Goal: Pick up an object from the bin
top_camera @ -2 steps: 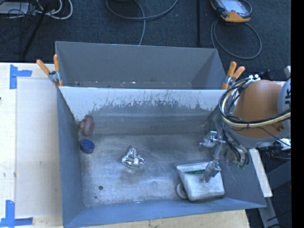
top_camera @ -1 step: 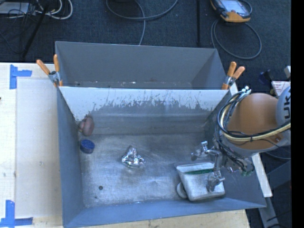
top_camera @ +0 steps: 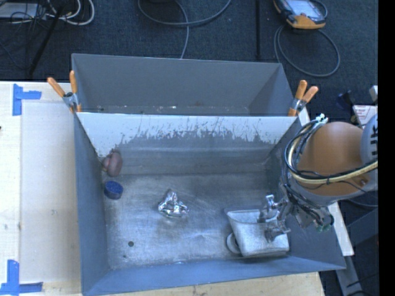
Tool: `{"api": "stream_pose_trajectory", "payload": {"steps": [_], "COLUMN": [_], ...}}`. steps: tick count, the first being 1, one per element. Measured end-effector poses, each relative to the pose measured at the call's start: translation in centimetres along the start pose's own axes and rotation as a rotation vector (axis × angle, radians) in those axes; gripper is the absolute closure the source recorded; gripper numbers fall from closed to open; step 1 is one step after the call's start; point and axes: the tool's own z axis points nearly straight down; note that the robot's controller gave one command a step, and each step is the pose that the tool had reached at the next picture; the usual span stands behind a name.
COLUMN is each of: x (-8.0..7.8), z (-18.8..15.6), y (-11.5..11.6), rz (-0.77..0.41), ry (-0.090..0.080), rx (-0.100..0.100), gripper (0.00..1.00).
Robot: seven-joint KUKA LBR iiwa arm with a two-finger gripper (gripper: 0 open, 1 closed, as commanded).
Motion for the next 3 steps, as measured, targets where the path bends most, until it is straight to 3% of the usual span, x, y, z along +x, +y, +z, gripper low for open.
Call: {"api": "stream_pose_trajectory", "payload": {"steps": [1, 2, 3], "x": [0.6, -5.0, -2.2], "z": [-13.6, -9.4, 1.8], "y": [-4.6, 0.8, -1.0], "rz": [-0.011, 0.029, 0.088], "ry": [-0.025, -0.016, -0.014], "rx": [0.000, -0.010, -0.007], "gripper": [1.00, 1.00, 1.00]}}
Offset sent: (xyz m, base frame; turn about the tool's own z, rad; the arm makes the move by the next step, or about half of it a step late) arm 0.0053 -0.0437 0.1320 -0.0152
